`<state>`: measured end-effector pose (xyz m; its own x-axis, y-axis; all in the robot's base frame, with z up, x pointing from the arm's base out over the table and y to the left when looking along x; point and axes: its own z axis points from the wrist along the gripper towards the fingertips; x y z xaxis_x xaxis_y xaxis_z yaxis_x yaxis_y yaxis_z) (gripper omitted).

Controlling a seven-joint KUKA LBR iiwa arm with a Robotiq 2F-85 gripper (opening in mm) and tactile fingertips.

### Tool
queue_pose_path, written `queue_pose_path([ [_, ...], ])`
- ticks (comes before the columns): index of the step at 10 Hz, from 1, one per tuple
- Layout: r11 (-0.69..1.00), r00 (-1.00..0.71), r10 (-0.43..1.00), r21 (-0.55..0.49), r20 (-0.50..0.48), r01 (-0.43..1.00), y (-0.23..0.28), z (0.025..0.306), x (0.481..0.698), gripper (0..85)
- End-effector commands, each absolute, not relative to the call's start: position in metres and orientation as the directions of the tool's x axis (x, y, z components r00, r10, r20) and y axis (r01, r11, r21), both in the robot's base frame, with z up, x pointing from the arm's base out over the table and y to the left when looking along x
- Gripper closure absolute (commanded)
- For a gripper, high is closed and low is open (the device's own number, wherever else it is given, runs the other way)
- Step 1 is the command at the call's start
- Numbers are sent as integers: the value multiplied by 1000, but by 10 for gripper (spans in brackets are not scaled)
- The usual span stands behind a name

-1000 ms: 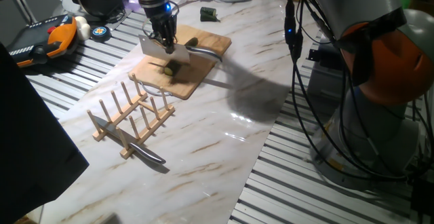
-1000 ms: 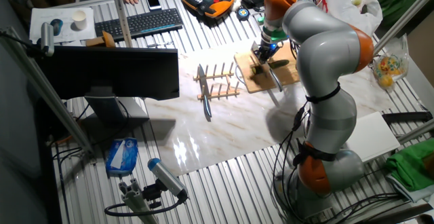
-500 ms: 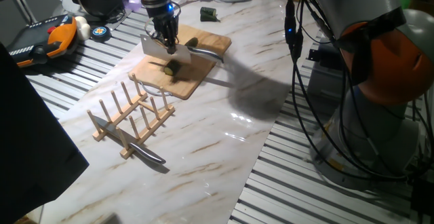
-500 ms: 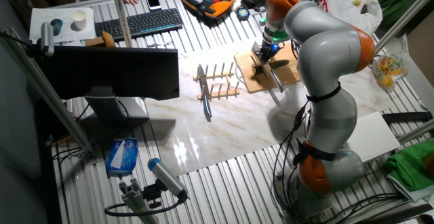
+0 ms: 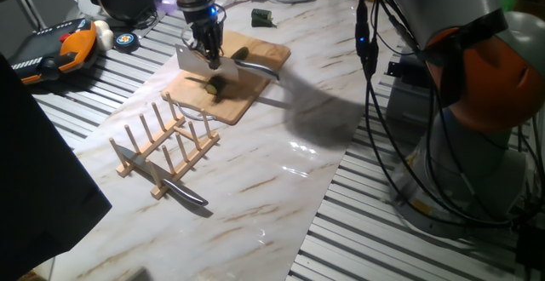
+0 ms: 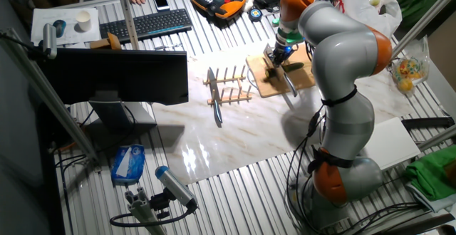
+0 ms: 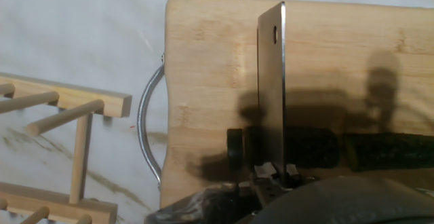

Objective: Cut the cucumber into segments

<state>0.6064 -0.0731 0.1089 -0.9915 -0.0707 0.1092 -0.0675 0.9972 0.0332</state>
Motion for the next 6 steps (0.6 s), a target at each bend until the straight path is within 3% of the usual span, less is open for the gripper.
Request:
queue_pose_path([
  [1, 997, -991, -71, 33, 109, -68, -72, 107, 607, 843],
  [6, 996, -990, -82, 53, 112, -77, -75, 94, 614, 843],
])
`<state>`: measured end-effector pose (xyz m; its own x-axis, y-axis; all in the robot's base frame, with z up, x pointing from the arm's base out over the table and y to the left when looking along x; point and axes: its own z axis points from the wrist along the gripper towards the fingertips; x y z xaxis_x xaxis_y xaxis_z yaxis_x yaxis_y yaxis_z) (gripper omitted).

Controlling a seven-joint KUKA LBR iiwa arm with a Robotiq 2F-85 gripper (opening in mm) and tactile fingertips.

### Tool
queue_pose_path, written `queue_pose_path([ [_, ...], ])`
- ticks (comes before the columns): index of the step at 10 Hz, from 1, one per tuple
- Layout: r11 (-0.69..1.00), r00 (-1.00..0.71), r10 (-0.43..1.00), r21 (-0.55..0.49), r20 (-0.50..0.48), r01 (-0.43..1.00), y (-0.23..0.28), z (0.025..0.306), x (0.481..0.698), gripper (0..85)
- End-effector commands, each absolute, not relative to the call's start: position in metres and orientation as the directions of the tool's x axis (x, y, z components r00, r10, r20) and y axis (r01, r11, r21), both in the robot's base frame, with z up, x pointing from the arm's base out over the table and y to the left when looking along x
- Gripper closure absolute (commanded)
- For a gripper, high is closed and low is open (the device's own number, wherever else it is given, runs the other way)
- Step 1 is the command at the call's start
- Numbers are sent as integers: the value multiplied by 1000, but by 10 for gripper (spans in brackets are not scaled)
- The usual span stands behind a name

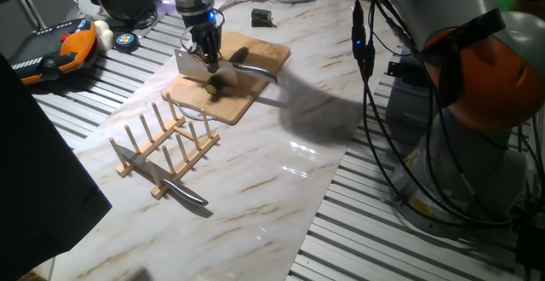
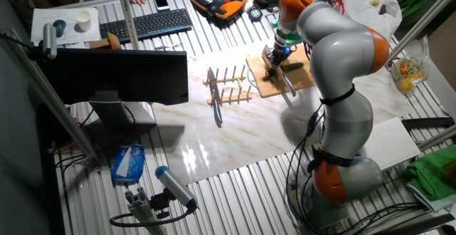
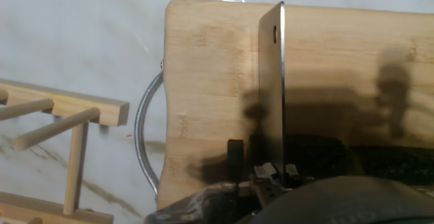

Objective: Cut the cucumber into segments

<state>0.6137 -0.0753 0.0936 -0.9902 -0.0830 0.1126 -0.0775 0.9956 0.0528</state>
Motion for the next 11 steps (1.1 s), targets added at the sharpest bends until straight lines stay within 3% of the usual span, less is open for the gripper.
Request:
queue_pose_path([
  [1, 995, -990, -84, 56, 115, -78, -75, 93, 614, 843],
  [11, 995, -992, -86, 61, 96, -80, -75, 87, 611, 843],
])
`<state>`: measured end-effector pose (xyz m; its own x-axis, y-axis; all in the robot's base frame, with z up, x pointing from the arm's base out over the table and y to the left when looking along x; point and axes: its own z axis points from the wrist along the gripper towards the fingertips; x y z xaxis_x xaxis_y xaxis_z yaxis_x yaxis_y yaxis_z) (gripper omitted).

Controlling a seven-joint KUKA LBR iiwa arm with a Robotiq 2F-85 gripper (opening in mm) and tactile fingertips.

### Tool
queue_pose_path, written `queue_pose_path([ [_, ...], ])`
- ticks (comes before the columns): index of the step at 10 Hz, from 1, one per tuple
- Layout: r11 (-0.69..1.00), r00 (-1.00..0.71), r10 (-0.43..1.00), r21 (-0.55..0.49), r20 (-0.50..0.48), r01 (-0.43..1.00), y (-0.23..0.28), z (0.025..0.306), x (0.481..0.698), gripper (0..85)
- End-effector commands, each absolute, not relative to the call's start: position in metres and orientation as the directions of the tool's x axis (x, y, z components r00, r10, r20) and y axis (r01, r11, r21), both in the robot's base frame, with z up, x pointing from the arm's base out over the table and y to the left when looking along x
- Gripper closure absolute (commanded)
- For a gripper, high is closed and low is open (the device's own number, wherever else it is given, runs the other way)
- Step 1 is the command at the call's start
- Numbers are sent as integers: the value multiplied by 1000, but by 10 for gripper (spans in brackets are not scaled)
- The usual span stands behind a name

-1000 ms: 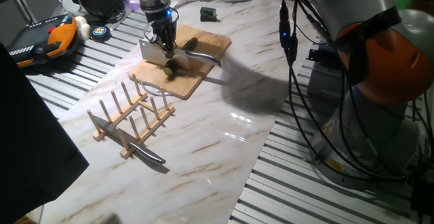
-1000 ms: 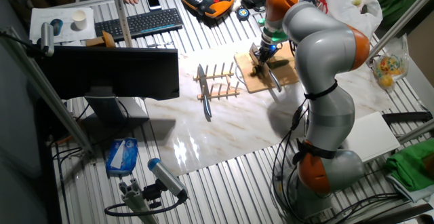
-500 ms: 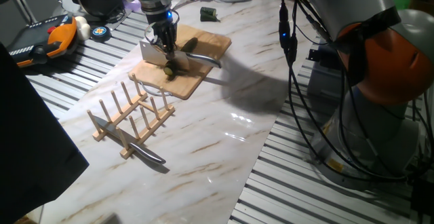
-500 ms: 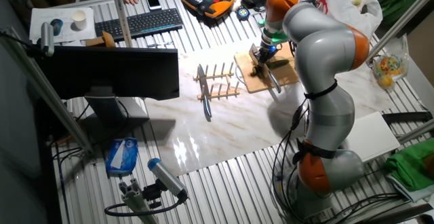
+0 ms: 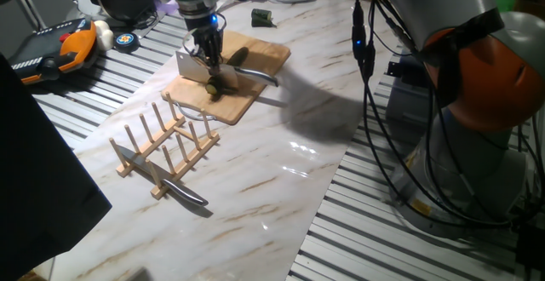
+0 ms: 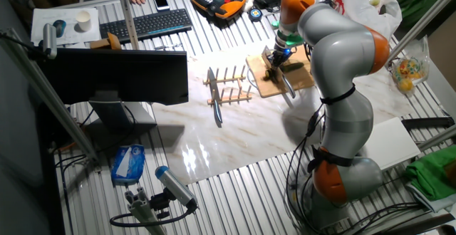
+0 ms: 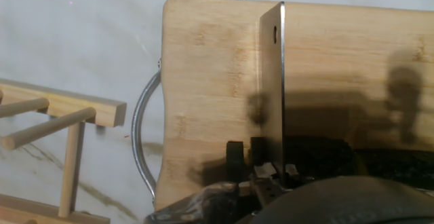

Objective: Cut the cucumber into segments

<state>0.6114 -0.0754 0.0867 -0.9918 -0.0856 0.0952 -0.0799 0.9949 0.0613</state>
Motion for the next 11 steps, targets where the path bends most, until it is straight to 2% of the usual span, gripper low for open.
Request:
queue_pose_path([
  [1, 995, -992, -85, 59, 92, -80, -75, 87, 612, 843],
  [11, 995, -993, -86, 57, 81, -82, -72, 81, 610, 843],
])
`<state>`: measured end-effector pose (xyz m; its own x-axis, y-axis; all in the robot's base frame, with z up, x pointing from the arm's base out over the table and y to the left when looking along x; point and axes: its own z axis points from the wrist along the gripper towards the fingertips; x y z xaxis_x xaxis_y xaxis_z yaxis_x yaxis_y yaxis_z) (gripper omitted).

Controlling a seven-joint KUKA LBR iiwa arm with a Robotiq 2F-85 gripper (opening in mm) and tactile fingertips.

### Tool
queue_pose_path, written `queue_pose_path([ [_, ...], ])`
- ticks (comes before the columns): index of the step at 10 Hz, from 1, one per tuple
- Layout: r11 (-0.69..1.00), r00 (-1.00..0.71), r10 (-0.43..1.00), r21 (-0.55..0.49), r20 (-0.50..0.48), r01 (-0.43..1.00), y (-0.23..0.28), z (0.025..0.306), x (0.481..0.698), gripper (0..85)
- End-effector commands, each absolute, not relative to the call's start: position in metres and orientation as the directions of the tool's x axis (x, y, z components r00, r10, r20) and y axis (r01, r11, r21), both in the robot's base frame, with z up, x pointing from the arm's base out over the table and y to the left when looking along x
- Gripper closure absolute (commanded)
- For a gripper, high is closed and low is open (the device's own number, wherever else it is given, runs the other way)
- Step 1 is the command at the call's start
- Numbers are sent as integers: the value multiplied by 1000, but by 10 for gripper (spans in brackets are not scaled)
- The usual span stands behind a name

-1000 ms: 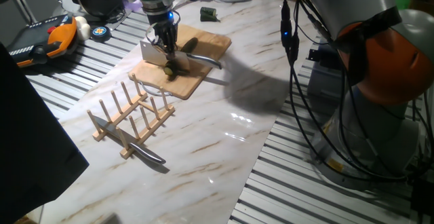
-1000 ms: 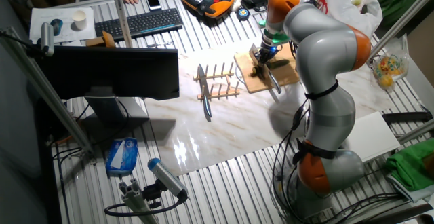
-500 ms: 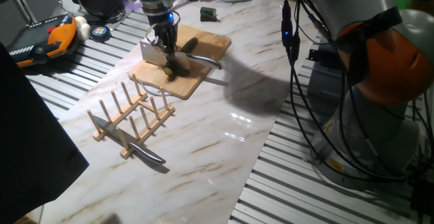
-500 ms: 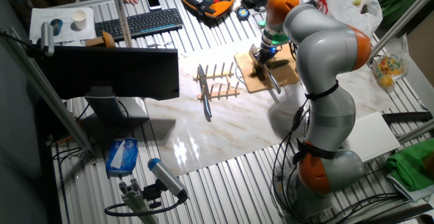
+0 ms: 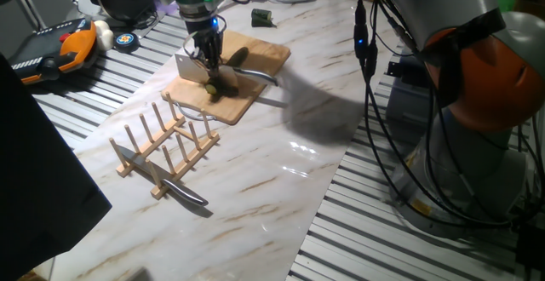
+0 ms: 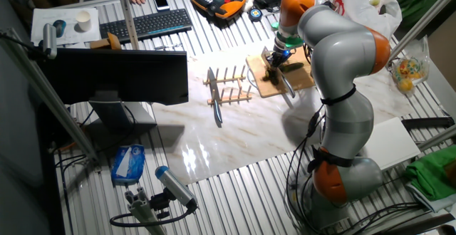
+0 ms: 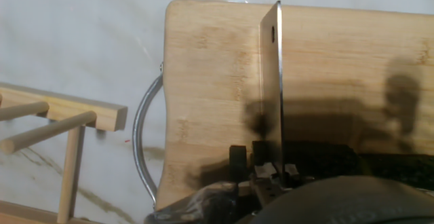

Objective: Cut the cucumber into segments

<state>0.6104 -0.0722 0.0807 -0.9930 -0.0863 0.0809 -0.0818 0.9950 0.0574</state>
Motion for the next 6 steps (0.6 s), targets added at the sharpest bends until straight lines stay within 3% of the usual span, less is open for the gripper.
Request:
queue_pose_path([
  [1, 995, -993, -86, 59, 81, -82, -72, 82, 610, 843],
  [6, 995, -992, -87, 59, 90, -82, -71, 102, 610, 843],
])
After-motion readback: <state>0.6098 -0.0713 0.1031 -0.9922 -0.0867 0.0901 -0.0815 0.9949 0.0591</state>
